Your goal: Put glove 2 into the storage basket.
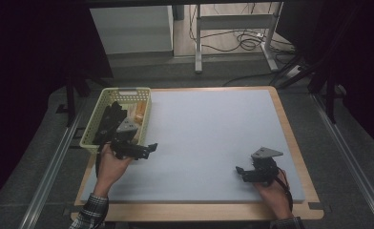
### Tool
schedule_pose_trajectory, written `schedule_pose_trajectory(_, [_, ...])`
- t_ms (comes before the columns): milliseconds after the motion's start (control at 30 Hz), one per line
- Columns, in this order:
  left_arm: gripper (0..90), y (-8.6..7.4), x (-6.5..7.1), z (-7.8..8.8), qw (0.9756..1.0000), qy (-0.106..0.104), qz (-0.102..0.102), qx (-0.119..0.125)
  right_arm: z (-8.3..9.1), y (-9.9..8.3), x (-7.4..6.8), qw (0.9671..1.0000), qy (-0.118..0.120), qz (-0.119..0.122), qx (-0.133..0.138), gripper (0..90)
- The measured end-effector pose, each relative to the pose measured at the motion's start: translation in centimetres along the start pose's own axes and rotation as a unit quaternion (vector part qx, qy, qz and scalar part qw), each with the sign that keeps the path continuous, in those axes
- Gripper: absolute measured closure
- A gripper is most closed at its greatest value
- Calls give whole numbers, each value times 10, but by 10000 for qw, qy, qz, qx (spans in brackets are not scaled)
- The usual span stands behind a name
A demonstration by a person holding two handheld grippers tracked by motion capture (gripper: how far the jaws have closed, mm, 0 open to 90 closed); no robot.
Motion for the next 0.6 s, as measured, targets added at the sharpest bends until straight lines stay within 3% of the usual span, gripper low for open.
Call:
schedule_pose_trajectory(333, [0, -33, 39, -15, 9990, -241, -378, -62, 0, 0, 0, 10000, 0, -1, 0, 171])
schedule_pose_trajectory(600, [0, -63, 49, -24, 9983, -412, -349, -240, 0, 0, 0, 10000, -3, 3, 1, 171])
Point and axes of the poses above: each handheld gripper's, and its own axes: z roughly backward along the jaws, y roughly out of its top, x roughly to its right, the point moved 2 cm from there along -z, roughly forward along the jaws, and after that the axes turned 13 degrees about x, right-handed, at the moved point
